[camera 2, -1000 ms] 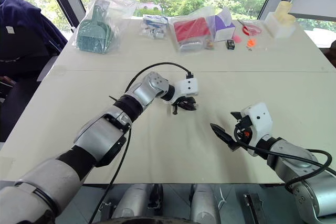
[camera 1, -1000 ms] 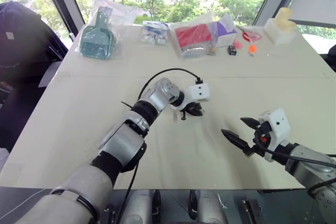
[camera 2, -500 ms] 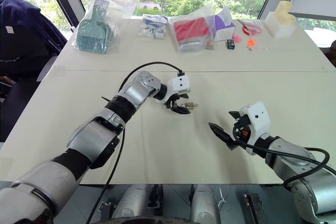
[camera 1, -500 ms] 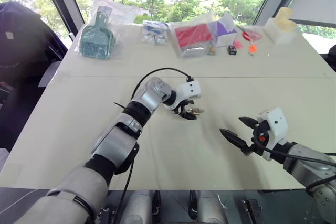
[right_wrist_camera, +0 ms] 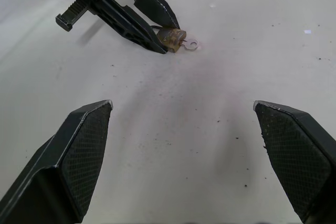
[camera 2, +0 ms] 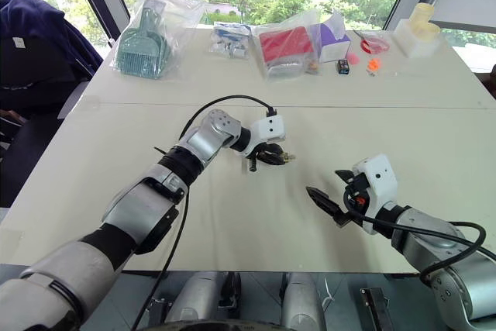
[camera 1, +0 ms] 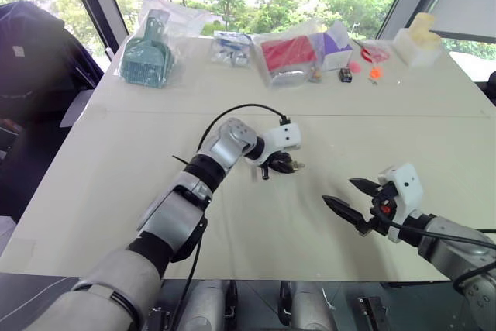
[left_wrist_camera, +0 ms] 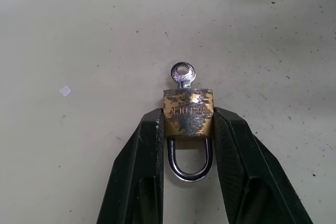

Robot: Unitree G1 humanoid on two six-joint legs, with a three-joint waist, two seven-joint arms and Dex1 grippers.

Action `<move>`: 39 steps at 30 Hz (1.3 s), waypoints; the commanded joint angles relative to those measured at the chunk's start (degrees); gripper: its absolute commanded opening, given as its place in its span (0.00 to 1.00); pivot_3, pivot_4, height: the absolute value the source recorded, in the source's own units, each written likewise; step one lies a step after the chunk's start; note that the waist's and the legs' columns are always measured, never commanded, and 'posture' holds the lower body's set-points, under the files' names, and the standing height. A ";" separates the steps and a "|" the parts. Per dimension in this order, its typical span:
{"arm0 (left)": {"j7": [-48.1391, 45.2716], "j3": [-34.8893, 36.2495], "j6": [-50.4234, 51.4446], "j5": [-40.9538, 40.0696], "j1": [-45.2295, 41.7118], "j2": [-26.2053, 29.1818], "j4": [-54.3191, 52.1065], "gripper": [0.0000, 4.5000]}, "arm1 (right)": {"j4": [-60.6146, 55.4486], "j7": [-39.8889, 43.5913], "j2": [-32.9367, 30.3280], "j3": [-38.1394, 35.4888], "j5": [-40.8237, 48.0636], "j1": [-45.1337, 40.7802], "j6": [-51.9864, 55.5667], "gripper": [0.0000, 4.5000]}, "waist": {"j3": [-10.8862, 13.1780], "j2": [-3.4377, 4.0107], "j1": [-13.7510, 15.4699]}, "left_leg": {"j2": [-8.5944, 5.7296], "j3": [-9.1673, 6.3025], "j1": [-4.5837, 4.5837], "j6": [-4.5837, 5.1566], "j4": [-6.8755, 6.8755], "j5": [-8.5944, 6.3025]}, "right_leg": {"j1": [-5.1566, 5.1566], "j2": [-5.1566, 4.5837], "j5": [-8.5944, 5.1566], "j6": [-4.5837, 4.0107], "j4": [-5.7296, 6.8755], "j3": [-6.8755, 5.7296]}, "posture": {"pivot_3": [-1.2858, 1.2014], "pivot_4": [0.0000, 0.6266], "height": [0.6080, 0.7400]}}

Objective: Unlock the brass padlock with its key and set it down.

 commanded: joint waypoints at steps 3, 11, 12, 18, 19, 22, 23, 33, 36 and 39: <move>-0.75 5.98 -14.15 -6.21 4.03 4.06 -10.79 0.17 | 1.02 -7.46 7.84 -5.21 7.06 -4.85 -0.26 1.00 | 0.03 0.04 -0.29 | 0.04 0.02 -0.05 -0.01 -0.06 0.01 | -0.14 0.02 0.01 -0.01 0.04 0.01 | 0.52 0.24 0.96; -1.14 11.14 -17.24 -14.42 10.71 7.74 -30.48 0.17 | 5.17 -20.26 19.13 -7.59 24.01 -15.18 -2.52 1.00 | 0.00 0.11 0.01 | -0.04 0.04 -0.18 -0.09 -0.10 0.05 | -0.26 -0.06 0.05 -0.04 0.10 0.02 | 0.52 0.24 0.96; -0.73 11.05 -17.11 -14.52 11.37 7.85 -32.23 0.17 | 5.90 -21.36 19.77 -7.68 25.16 -16.34 -3.20 1.00 | 0.00 0.11 -0.01 | -0.06 0.04 -0.15 -0.07 -0.08 0.04 | -0.20 -0.06 0.05 -0.04 0.09 0.02 | 0.52 0.24 0.96; 2.13 10.83 -14.61 -15.81 13.53 6.82 -38.05 0.17 | 7.89 -23.96 19.47 -6.42 30.54 -19.72 -4.98 1.00 | 0.01 0.13 -0.04 | -0.06 0.04 -0.14 -0.05 -0.08 0.05 | -0.19 0.02 0.05 -0.03 0.11 0.01 | 0.52 0.24 0.96; 2.70 10.65 -14.85 -15.42 13.42 6.68 -37.95 0.17 | 7.99 -24.07 19.08 -6.03 30.77 -19.78 -5.02 1.00 | 0.01 0.13 -0.07 | -0.06 0.04 -0.13 -0.05 -0.08 0.05 | -0.17 0.03 0.05 -0.03 0.11 0.01 | 0.52 0.24 0.96; 4.01 10.48 -15.12 -15.04 12.92 6.10 -37.41 0.17 | 8.00 -24.36 18.50 -5.37 32.80 -20.07 -5.44 1.00 | 0.01 0.13 -0.17 | -0.06 0.05 -0.09 -0.05 -0.08 0.05 | -0.12 0.05 0.05 -0.02 0.10 0.01 | 0.52 0.24 0.96; 4.17 10.41 -15.16 -15.10 12.83 6.04 -37.37 0.17 | 7.92 -24.60 18.37 -5.19 33.52 -20.09 -5.59 1.00 | 0.01 0.13 -0.16 | -0.06 0.05 -0.09 -0.04 -0.08 0.05 | -0.12 0.05 0.05 -0.02 0.11 0.01 | 0.52 0.24 0.96; 5.00 9.82 -15.75 -15.30 12.28 5.71 -37.21 0.17 | 6.19 -28.01 18.08 -1.81 37.24 -20.27 -8.16 0.88 | 0.01 0.13 -0.13 | -0.05 0.04 -0.08 -0.04 -0.08 0.05 | -0.11 0.07 0.05 -0.01 0.11 0.01 | 0.52 0.24 0.96; 5.02 9.87 -15.82 -15.50 12.22 5.65 -37.34 0.17 | 6.44 -28.41 18.41 -0.91 37.97 -20.36 -9.11 0.58 | 0.01 0.13 -0.13 | -0.05 0.04 -0.08 -0.04 -0.08 0.05 | -0.11 0.07 0.05 -0.01 0.11 0.01 | 0.52 0.24 0.96; 5.10 9.82 -15.95 -15.67 12.50 5.37 -37.69 0.17 | 7.28 -28.69 18.59 0.19 38.35 -20.51 -9.71 0.22 | 0.01 0.13 -0.13 | -0.05 0.04 -0.08 -0.04 -0.08 0.05 | -0.11 0.07 0.05 -0.01 0.11 0.01 | 0.52 0.24 0.96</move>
